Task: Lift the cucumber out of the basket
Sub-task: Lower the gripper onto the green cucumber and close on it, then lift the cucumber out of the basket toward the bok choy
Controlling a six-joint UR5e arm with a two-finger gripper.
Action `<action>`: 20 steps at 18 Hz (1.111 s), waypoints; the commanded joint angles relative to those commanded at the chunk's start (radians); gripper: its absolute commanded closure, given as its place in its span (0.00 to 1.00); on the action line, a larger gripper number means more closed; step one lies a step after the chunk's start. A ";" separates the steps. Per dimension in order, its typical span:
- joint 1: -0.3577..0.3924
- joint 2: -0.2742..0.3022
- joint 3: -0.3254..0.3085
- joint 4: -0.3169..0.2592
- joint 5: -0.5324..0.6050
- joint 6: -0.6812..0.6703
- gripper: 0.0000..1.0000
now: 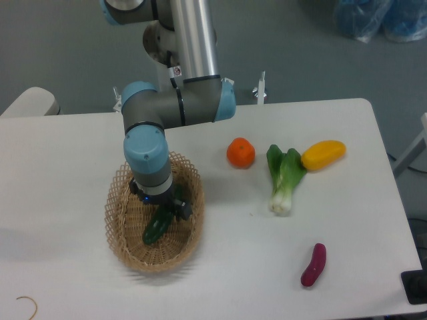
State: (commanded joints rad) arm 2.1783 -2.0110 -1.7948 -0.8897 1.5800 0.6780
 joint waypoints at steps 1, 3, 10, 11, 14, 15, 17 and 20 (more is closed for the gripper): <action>0.000 -0.002 0.000 -0.002 0.000 -0.003 0.03; 0.000 -0.002 0.000 -0.002 0.000 -0.006 0.22; -0.002 0.002 0.002 -0.003 0.002 -0.008 0.54; 0.000 0.003 0.002 -0.003 0.002 -0.006 0.58; 0.000 0.006 0.005 -0.005 0.002 -0.005 0.60; 0.000 0.008 0.003 -0.005 0.002 -0.002 0.60; 0.000 0.014 0.005 -0.006 0.003 0.003 0.60; 0.002 0.035 0.020 -0.015 0.008 0.006 0.60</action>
State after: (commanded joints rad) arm 2.1798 -1.9759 -1.7749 -0.9050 1.5877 0.6842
